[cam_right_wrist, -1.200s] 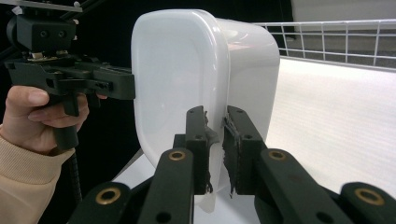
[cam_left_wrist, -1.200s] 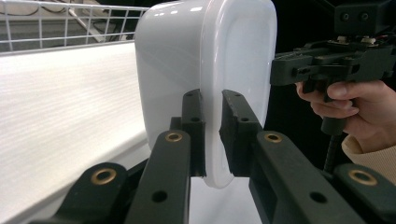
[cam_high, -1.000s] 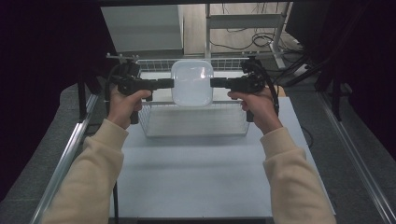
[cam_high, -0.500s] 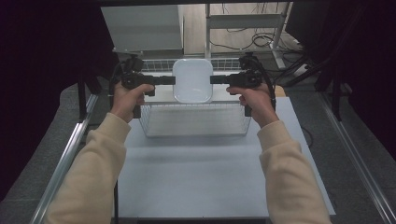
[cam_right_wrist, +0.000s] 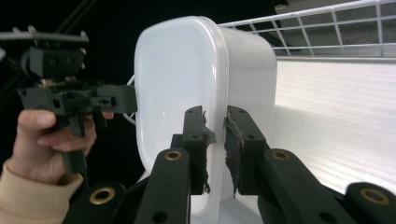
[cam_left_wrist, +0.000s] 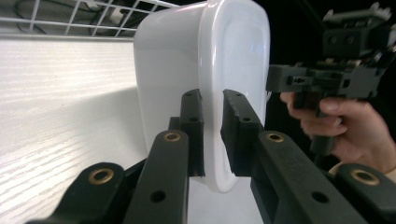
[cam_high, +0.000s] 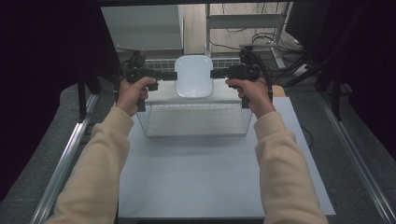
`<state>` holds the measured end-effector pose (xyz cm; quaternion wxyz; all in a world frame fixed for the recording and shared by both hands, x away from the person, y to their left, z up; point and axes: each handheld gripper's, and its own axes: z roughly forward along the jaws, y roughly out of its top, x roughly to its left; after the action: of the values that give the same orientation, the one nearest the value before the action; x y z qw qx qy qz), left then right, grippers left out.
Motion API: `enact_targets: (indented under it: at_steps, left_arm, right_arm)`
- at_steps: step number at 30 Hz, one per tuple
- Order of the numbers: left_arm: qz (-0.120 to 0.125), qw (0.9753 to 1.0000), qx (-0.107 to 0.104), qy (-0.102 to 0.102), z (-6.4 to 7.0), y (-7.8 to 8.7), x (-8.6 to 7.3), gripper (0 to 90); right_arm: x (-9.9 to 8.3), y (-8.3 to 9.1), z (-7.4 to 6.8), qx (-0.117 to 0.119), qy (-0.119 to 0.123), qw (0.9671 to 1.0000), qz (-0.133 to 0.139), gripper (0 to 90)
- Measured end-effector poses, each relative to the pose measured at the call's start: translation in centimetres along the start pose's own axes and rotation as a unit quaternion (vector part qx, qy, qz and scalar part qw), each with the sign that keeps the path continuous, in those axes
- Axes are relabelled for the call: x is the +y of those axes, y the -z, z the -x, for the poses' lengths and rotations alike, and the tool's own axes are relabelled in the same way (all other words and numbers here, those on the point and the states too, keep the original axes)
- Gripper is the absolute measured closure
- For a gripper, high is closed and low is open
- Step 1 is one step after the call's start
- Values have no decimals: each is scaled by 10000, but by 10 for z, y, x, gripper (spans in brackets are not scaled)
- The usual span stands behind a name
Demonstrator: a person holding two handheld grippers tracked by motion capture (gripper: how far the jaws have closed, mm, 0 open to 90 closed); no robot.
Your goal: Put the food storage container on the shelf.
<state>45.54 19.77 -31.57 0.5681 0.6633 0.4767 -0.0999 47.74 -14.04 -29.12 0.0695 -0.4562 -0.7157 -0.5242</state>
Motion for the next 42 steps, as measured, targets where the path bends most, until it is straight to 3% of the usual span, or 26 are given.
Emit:
enact_targets:
  at_steps: [6,8,18,24,28,31,37,42]
  left_arm:
    - [92,9989,-68,460,-14,-7,5,750]
    - [108,9980,-141,613,-19,-8,6,743]
    - [206,9963,-100,834,-30,-16,6,685]
    - [283,9970,-21,725,-28,-18,5,656]
    - [429,9977,219,487,-21,-14,5,445]
    - [488,9978,323,323,-14,-6,4,362]
    - [420,9972,604,-122,0,10,-1,312]
    - [442,9963,687,-278,10,18,-4,298]
  right_arm:
    - [5,-13,10,-155,-523,9985,-41,731]
    - [5,-16,15,-74,-691,9976,39,723]
    - [2,-21,18,-139,-815,9966,64,682]
    - [-1,-22,17,-142,-735,9971,117,643]
    - [-2,-19,9,-318,-346,9986,223,486]
    - [-3,-13,0,-355,-81,9988,325,418]
    - [-10,4,-10,-369,380,9978,392,356]
    - [-13,18,-12,-335,633,9965,439,339]
